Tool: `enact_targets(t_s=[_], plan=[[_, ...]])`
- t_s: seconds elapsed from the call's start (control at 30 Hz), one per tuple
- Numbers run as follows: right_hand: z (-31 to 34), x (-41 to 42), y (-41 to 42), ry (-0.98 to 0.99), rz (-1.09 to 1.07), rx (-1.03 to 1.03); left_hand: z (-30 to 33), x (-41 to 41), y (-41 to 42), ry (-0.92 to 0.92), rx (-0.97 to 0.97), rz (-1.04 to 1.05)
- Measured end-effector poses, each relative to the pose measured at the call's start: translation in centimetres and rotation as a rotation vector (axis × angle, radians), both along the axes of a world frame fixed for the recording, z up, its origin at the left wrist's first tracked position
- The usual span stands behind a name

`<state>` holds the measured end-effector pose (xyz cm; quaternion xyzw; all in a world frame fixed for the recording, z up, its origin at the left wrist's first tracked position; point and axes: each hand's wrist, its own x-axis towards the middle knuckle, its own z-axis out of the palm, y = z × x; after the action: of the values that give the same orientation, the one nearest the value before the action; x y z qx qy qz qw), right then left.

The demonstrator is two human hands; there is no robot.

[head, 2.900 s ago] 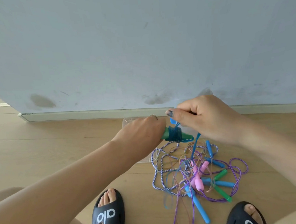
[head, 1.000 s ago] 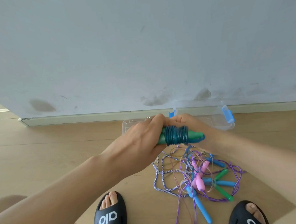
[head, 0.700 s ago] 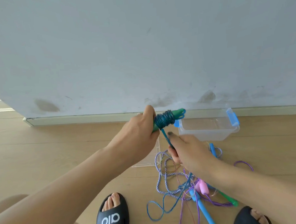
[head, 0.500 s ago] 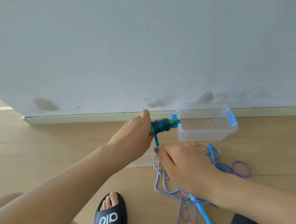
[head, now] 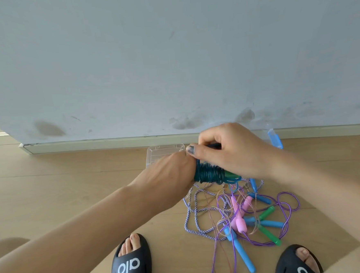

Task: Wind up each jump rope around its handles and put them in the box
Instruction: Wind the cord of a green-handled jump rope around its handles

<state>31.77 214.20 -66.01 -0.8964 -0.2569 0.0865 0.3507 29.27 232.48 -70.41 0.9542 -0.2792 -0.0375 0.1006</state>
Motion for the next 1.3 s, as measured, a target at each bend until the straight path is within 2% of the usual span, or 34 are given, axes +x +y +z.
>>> enact_targets(t_s=[0.17, 0.3, 0.4, 0.5, 0.63, 0.7, 0.8, 0.93, 1.1, 1.3], plan=[[-0.6, 1.0, -0.3, 0.304, 0.032, 0.226, 1.6, -1.2, -0.1, 0.109, -0.288, 0.004], [-1.6, 1.6, -0.5, 0.449, -0.018, 0.312, 2.5, -1.9, 0.1, 0.116, -0.417, 0.064], [-3.4, 1.2, 0.3, 0.540, -0.084, 0.325, 3.1, -1.9, 0.2, 0.111, -0.443, 0.076], [-5.3, -0.1, 0.8, 0.442, -0.156, 0.159, 3.2, -1.5, 0.4, 0.117, -0.480, 0.199], [-5.4, -2.4, 1.0, 0.364, -0.269, 0.139, 3.0, -0.2, 1.2, 0.222, -0.393, 0.387], [-4.6, -3.7, 1.2, 0.286, -0.241, 0.070, 2.6, 0.5, 1.4, 0.261, -0.323, 0.425], [-3.3, -5.0, 1.3, 0.114, -0.145, -0.146, 2.0, 0.9, 1.6, 0.289, -0.195, 0.441], [-1.7, -5.1, 1.4, -0.245, -0.014, -0.287, 0.7, 0.5, 1.0, 0.252, 0.052, 0.375], [-0.2, -2.6, 0.8, -0.204, 0.034, -0.255, 0.7, -0.4, -0.8, 0.221, 0.155, 0.257], [0.5, -0.4, 0.5, -0.135, 0.051, -0.158, 1.6, -0.4, -1.2, 0.247, 0.124, 0.193]])
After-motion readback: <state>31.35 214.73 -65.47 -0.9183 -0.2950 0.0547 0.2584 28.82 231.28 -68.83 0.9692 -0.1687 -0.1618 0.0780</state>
